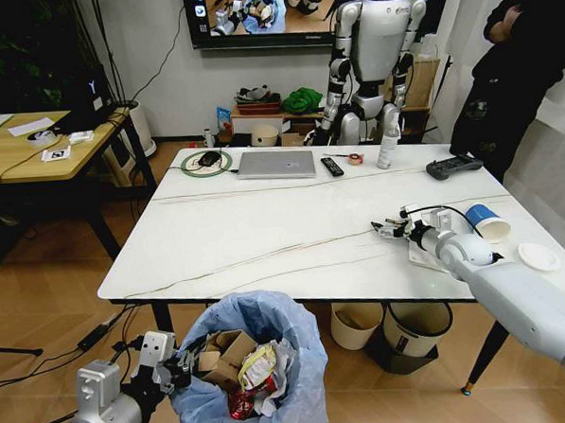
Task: Pick up the trash bin and place the trash from the table into it.
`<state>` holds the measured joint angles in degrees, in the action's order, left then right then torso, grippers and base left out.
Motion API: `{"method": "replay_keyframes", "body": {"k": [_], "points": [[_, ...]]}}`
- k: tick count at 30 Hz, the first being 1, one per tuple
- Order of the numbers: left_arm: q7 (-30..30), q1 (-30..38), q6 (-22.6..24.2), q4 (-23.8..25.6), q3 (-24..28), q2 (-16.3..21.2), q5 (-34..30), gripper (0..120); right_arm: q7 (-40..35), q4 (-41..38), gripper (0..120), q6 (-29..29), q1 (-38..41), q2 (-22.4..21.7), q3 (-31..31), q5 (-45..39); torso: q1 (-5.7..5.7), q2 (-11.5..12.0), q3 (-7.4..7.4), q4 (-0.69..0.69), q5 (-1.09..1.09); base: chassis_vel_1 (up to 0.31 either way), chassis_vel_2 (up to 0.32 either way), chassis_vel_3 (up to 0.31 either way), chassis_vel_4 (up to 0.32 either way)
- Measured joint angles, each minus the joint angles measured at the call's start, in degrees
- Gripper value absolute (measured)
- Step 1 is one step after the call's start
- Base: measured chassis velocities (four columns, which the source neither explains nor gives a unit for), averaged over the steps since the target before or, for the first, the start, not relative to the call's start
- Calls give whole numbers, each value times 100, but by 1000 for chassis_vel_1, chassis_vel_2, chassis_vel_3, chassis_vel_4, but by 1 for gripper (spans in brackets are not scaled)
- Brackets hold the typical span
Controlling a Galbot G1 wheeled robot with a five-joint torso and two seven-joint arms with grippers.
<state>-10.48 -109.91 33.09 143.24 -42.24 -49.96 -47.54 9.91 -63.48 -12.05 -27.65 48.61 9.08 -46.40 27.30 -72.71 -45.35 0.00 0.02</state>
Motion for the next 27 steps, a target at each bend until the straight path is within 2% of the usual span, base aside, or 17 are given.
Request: {"method": "replay_keyframes", "body": {"k": [22,25,27], "points": [[-31,66,26,0,0,44,-99,0,69,46,99,15,-24,-21,29,-40,0,0,-1,0,-1,0,0,0,0],[-33,67,27,0,-8,46,-107,0,110,1,92,12,-50,-46,32,-54,0,-1,-1,-1,-1,0,0,0,0],[-35,66,27,0,-10,48,-110,0,114,-68,83,-4,-87,-81,31,-93,-1,-1,0,0,-1,0,0,0,0]]}}
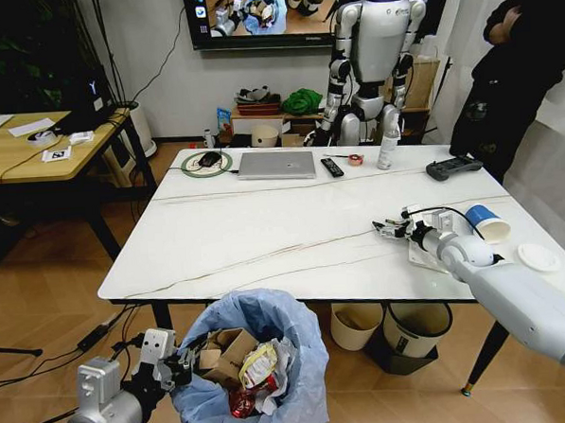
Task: Pick up the trash bin and place the trash from the table into it.
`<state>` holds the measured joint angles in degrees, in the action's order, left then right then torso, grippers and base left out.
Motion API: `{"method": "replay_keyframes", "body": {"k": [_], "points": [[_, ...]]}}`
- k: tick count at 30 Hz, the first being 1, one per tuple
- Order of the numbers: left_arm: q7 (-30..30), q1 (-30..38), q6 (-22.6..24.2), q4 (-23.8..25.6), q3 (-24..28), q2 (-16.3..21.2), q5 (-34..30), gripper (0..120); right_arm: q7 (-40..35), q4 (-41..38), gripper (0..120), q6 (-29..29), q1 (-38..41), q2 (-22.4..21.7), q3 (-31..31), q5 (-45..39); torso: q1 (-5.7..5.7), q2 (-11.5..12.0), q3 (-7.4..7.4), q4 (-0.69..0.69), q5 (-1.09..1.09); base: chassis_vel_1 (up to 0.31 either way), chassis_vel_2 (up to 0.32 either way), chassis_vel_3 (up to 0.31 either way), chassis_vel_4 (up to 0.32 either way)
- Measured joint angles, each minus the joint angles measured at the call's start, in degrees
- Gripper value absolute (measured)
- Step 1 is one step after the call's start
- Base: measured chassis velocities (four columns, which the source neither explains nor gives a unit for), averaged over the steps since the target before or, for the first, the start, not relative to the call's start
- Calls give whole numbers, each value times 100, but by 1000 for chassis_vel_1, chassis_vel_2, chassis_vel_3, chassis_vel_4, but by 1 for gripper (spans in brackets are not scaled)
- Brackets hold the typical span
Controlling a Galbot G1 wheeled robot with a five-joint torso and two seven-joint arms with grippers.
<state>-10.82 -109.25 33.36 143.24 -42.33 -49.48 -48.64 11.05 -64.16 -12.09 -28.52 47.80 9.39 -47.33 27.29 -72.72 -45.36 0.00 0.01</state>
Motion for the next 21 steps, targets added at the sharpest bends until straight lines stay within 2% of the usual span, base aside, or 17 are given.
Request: {"method": "replay_keyframes", "body": {"k": [6,7,12,13,15,17,18,19,21], "points": [[-4,2,1,0,0,6,-2,0,4,-123,59,-22,-75,-86,-26,-43,0,0,0,0,0,0,0,0,0],[-4,2,1,0,0,6,-2,0,4,-123,59,-22,-75,-86,-26,-43,0,0,0,0,0,0,0,0,0],[-8,1,2,0,3,7,-3,0,3,-194,42,-47,-105,-122,-46,-69,1,1,-1,0,-1,0,0,0,0],[-9,2,2,0,3,7,-3,0,3,-208,33,-53,-111,-130,-47,-79,1,1,-1,0,-1,0,0,0,0],[-9,2,2,0,3,7,-3,0,3,-212,33,-55,-113,-133,-48,-81,1,1,-1,0,-1,0,0,0,0],[-10,1,2,0,3,8,-3,0,2,-238,29,-58,-128,-149,-50,-90,1,1,-1,0,-1,0,0,0,0],[-10,-1,2,0,3,9,-4,0,0,-262,17,-67,-144,-159,-57,-97,1,1,-1,0,-1,0,0,0,0],[-11,-2,2,0,3,9,-4,0,0,-272,12,-71,-150,-164,-60,-99,1,1,-1,0,-1,0,0,0,0],[-11,-2,2,0,3,9,-4,0,-1,-278,11,-72,-154,-169,-62,-100,1,1,-1,0,-1,0,0,0,0]]}}
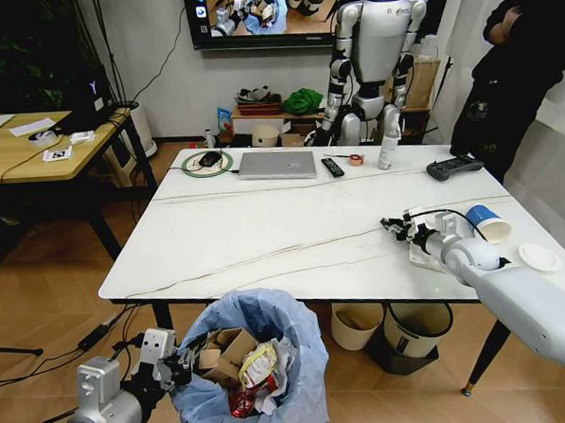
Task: Pick up the trash bin and place the trash from the table into it.
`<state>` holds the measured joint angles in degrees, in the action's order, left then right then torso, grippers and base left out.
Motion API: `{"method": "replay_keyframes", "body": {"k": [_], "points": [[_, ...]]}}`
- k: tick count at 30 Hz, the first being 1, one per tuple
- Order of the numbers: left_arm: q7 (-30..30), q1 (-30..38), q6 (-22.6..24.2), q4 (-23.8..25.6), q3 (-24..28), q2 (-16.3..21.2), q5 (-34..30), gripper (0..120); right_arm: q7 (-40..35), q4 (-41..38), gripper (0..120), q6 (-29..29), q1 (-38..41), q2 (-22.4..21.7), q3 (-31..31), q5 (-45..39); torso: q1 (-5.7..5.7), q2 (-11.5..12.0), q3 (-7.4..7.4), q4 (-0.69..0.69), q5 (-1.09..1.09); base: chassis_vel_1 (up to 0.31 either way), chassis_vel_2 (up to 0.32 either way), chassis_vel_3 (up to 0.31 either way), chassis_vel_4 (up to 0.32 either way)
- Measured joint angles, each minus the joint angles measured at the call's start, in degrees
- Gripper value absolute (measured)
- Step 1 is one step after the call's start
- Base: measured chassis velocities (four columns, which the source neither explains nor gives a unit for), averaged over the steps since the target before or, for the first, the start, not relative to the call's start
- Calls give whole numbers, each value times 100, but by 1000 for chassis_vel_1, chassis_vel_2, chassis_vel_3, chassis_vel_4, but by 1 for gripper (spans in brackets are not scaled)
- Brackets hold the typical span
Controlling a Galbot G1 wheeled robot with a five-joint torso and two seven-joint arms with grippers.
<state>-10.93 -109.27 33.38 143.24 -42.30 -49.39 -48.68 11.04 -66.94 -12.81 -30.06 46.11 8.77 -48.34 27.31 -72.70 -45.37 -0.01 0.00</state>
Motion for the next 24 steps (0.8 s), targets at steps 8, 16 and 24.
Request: {"method": "replay_keyframes", "body": {"k": [8,16,24], "points": [[-2,-9,0,0,-3,1,0,0,-8,-96,0,-12,-54,-76,-13,-7,0,0,0,0,0,0,0,0,0],[-5,-7,0,0,-4,7,-3,0,-9,-183,0,-29,-85,-129,-22,-10,0,0,0,0,-1,0,0,0,0],[-14,-12,0,0,-19,-12,-16,0,13,-638,0,-39,-195,-252,-265,-162,1,1,-1,1,-3,0,0,0,0]]}}
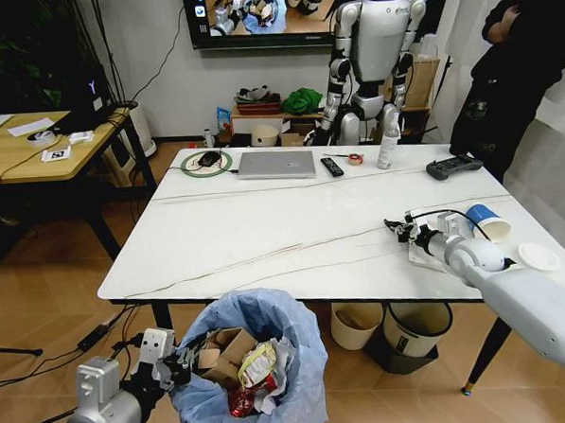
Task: Pick up the trash bin and place the trash from the table into it.
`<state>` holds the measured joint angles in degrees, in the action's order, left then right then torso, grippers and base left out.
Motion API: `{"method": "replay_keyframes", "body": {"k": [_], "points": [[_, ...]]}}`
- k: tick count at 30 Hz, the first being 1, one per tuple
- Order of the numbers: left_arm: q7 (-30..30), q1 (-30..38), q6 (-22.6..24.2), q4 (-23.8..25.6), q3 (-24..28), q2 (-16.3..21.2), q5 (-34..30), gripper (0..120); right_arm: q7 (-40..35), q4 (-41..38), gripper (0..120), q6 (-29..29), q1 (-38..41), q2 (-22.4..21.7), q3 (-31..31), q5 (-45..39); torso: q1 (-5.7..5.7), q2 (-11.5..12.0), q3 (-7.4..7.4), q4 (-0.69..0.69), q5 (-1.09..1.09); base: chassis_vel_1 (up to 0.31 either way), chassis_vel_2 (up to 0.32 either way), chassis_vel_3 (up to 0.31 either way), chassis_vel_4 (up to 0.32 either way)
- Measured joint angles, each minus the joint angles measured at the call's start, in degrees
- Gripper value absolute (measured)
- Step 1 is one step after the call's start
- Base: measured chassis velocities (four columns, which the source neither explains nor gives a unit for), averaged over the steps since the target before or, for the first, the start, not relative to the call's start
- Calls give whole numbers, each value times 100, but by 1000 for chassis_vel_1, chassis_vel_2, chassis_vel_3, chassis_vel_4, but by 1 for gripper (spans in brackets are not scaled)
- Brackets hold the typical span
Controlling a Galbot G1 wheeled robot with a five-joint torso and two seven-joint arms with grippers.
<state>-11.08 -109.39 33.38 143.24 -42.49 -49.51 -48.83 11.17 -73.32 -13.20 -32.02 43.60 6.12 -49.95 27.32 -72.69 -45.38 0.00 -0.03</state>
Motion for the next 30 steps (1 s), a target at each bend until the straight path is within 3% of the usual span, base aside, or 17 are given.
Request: {"method": "replay_keyframes", "body": {"k": [12,14,23,30], "points": [[-6,-5,1,0,11,-12,5,0,48,-1154,0,61,-233,-351,-325,-382,0,0,1,-1,1,0,0,0,0],[-7,-24,1,0,-1,-75,12,0,164,-1879,0,118,-313,-528,-392,-617,-1,-1,1,-1,3,0,0,0,0],[-9,-83,1,0,-11,-94,67,0,558,-3414,0,401,-279,-775,-13,-1085,-2,-2,2,0,3,0,0,0,0],[-9,-90,1,0,-11,-63,76,0,892,-3984,0,582,-321,-911,273,-1151,-2,-2,2,1,2,0,0,0,0]]}}
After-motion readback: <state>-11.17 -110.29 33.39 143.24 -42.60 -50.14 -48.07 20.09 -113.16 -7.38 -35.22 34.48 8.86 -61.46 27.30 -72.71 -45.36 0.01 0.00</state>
